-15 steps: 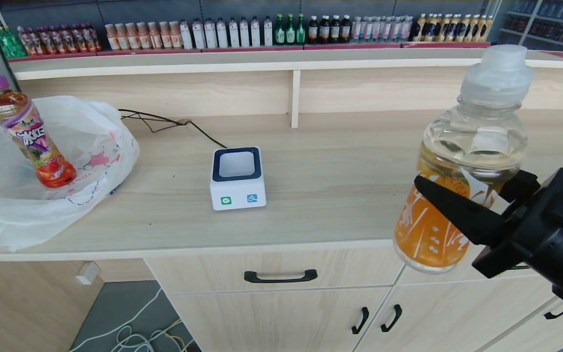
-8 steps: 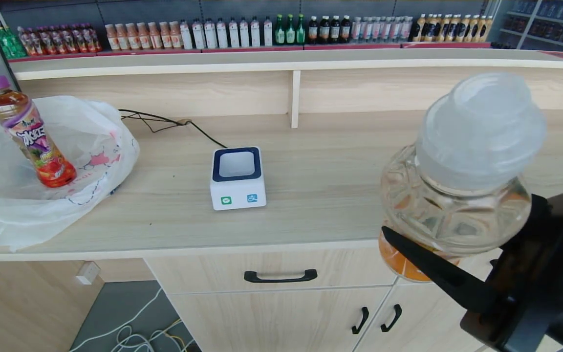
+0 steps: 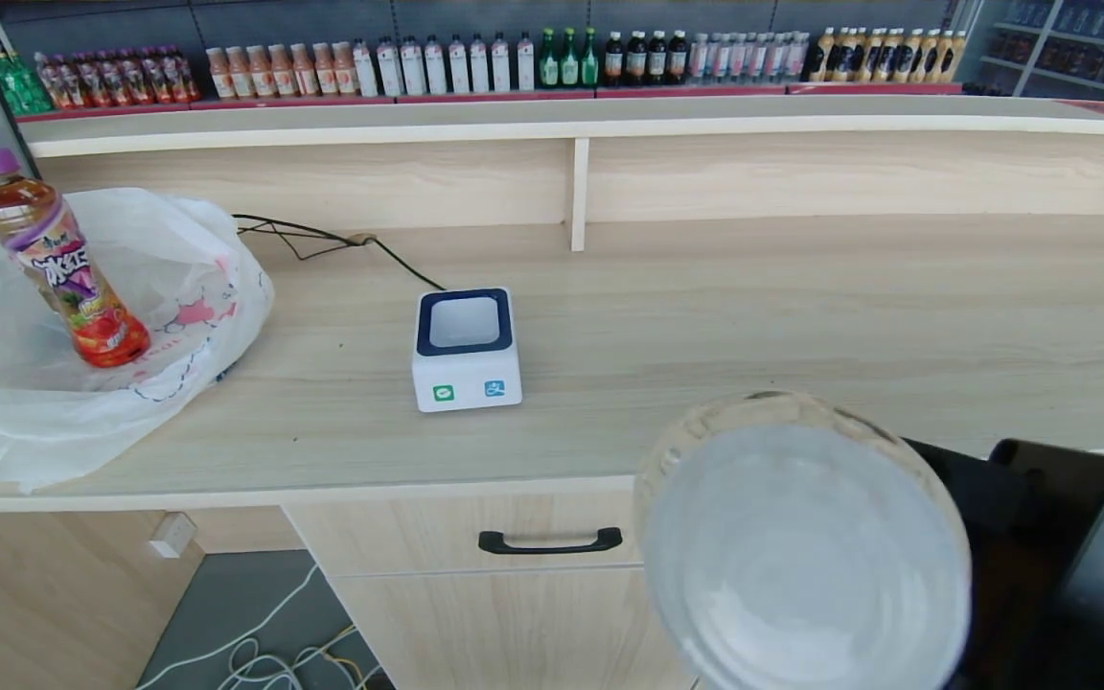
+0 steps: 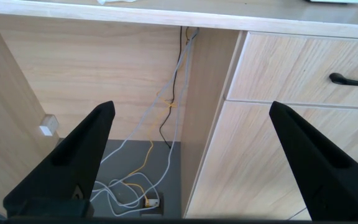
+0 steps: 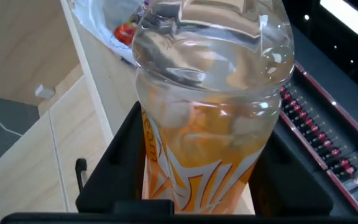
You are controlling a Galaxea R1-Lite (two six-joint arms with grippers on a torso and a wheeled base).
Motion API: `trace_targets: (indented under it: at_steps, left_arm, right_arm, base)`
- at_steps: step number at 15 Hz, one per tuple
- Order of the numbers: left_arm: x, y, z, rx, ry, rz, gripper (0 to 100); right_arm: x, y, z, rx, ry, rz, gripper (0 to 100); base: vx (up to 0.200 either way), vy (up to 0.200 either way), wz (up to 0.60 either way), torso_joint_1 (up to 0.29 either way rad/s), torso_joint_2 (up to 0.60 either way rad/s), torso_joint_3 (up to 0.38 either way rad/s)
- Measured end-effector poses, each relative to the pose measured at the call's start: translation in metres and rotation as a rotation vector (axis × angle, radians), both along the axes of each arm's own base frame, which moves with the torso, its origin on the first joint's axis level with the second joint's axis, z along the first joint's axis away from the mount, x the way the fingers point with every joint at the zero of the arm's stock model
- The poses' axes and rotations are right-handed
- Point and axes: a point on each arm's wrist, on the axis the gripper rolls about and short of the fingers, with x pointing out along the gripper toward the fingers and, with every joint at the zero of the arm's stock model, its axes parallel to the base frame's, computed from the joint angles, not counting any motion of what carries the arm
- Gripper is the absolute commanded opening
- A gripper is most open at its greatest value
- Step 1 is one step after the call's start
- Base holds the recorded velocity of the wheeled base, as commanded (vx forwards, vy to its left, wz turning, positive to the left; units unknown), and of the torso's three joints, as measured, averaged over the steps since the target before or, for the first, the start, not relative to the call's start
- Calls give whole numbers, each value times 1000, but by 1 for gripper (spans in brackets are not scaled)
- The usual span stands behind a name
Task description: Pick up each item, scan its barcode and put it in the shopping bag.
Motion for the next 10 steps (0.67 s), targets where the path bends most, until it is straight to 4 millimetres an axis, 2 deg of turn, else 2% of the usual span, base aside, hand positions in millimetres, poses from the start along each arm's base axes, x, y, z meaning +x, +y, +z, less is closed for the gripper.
trace_targets:
  at_steps: [4,7,10]
  left_arm:
    - [0,0,0,0,0,0,100]
    - [0,0,0,0,0,0,100]
    - [0,0,0,0,0,0,100]
  right_arm:
    - [-11,13,-1,-77,-139,49,0]
    - [-24,21,3,-131,-345,127,0]
    - [-26,26,2,-165,-447,151,0]
  base:
    - [0,0,0,0,0,0]
    - [0,0,0,0,0,0]
    - [0,0,0,0,0,0]
